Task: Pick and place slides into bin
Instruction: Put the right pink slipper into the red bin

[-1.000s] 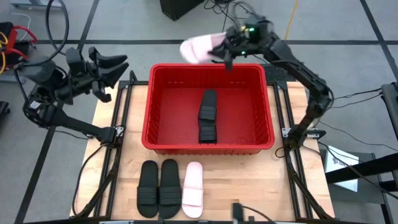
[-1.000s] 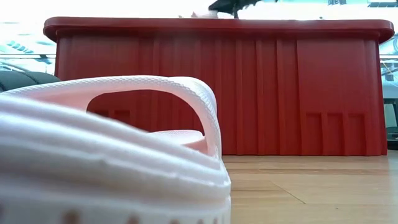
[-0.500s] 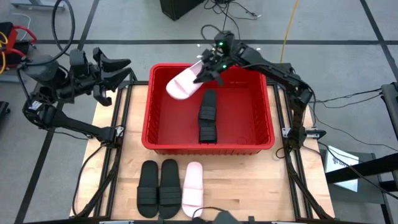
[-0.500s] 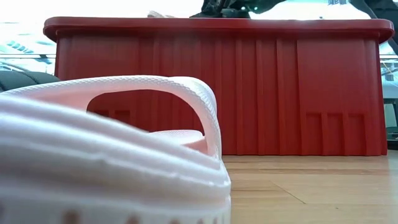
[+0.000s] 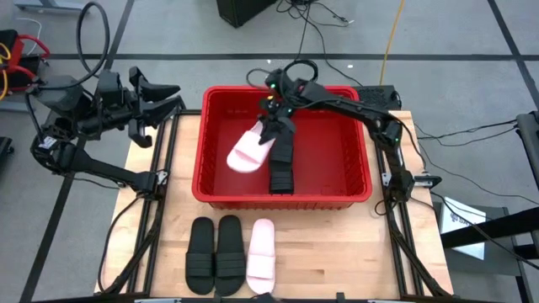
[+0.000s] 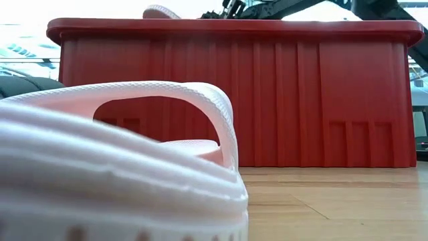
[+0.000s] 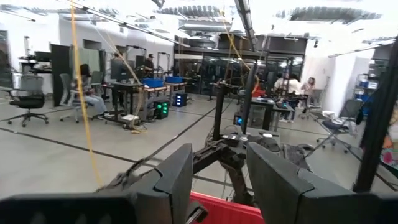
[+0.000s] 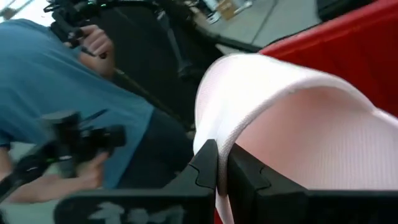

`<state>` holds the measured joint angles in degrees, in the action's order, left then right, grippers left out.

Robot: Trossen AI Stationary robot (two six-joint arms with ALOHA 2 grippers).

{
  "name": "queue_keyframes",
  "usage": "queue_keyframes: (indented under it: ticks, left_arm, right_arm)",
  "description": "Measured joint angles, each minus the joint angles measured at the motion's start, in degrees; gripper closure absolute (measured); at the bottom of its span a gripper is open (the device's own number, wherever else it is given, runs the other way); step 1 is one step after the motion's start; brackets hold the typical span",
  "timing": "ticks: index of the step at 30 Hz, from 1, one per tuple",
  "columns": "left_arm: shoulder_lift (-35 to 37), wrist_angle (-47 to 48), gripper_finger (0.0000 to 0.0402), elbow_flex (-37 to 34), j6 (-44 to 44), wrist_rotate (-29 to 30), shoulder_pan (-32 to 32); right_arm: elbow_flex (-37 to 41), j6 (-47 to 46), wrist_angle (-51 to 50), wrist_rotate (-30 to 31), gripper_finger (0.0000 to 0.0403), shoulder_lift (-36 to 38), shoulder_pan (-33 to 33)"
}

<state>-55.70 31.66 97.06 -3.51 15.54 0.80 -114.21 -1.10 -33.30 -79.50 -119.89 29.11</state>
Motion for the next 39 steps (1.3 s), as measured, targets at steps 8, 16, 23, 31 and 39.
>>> queue_keyframes:
  ticks: [8, 16, 23, 31, 39]
  left_arm:
    - [-0.2, 0.4, 0.025, 0.0, -0.2, -0.7, 0.0]
    - [-0.1, 0.5, 0.025, 0.0, -1.2, -0.7, 0.0]
    - [-0.2, 1.7, 0.025, 0.0, -2.0, -2.3, 0.0]
    - [-0.2, 1.7, 0.025, 0.0, -2.8, -3.5, 0.0]
    - [-0.2, 1.7, 0.025, 0.0, -2.8, -3.6, 0.0]
  right_arm:
    - [0.0, -1.3, 4.0, -1.7, 0.0395, -4.6, -3.7]
    - [0.0, -2.1, 5.9, 0.7, 0.0395, -9.2, -5.2]
    - [0.1, 2.6, 2.5, 3.9, 0.0394, -12.2, -5.1]
    - [0.1, 14.6, -8.1, 17.4, 0.0394, -12.3, -4.8]
    - [0.0, 28.2, -24.8, 24.2, 0.0394, -12.3, -4.1]
